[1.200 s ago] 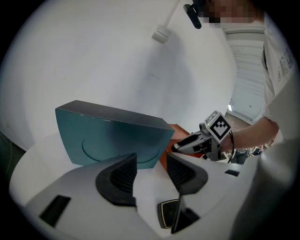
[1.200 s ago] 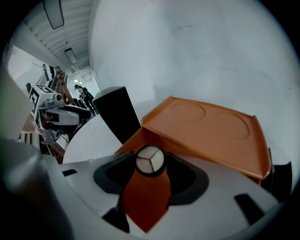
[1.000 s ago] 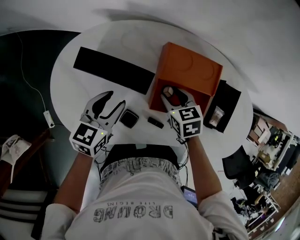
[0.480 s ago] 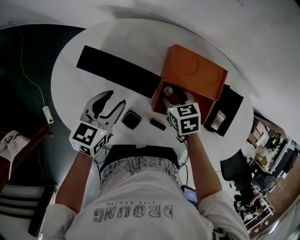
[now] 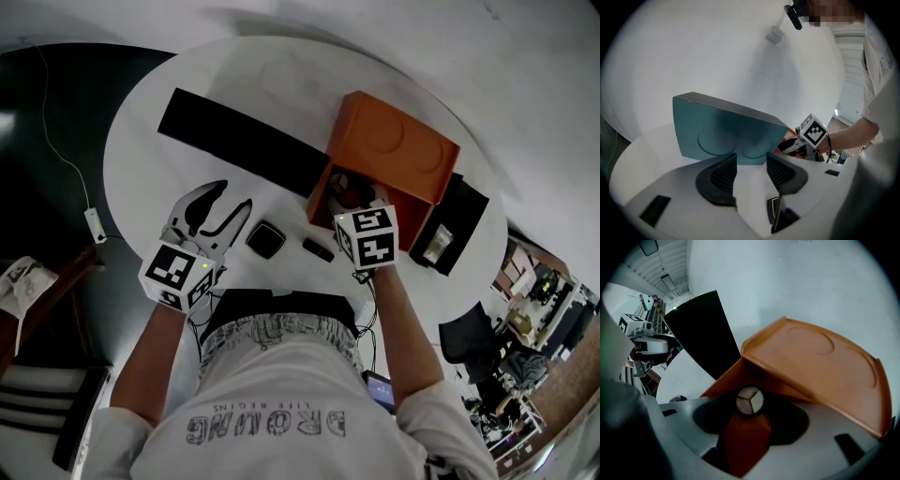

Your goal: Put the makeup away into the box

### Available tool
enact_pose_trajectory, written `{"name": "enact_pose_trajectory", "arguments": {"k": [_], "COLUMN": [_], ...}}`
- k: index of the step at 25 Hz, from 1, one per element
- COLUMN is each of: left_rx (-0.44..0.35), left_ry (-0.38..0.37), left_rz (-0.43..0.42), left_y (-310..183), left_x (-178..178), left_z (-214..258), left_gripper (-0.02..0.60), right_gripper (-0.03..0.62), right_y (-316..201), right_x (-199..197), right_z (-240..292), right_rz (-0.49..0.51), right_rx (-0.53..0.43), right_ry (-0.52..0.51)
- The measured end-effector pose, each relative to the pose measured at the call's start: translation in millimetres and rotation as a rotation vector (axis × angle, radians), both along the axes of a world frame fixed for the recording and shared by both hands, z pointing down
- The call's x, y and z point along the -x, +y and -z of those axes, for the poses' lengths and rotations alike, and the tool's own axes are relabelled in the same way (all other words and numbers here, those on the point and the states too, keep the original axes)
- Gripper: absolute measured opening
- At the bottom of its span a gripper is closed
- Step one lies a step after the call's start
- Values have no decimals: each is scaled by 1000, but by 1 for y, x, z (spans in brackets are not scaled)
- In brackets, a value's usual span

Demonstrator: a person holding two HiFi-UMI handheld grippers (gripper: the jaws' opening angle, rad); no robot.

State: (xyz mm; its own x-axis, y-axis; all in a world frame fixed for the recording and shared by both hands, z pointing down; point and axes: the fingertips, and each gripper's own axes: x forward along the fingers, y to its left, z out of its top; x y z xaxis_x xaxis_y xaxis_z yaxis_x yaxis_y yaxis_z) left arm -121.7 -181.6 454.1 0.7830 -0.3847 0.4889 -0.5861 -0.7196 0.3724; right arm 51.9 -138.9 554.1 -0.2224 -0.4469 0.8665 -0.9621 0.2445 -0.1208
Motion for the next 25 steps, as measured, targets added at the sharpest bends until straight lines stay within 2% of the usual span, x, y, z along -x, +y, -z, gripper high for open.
{"name": "enact_pose_trajectory", "arguments": {"k": [4,18,25], "left_rx": [2,-27,-69], "left_ry": [-1,9,-26], "left_rz": [-4,-45,-203], "left_y": [1,17,54], "left_x": [-1,-12,-29], "left_z": [0,14,11], "left_gripper": [216,216,216], "right_gripper": [242,250,241], "right_y": [0,13,28], "right_x": [1,-4,-10], "right_z": [0,19,43], "right_rz": [15,-26,-74], "right_rx": [0,-59,-132], "right_ry": [6,-22,-54]}}
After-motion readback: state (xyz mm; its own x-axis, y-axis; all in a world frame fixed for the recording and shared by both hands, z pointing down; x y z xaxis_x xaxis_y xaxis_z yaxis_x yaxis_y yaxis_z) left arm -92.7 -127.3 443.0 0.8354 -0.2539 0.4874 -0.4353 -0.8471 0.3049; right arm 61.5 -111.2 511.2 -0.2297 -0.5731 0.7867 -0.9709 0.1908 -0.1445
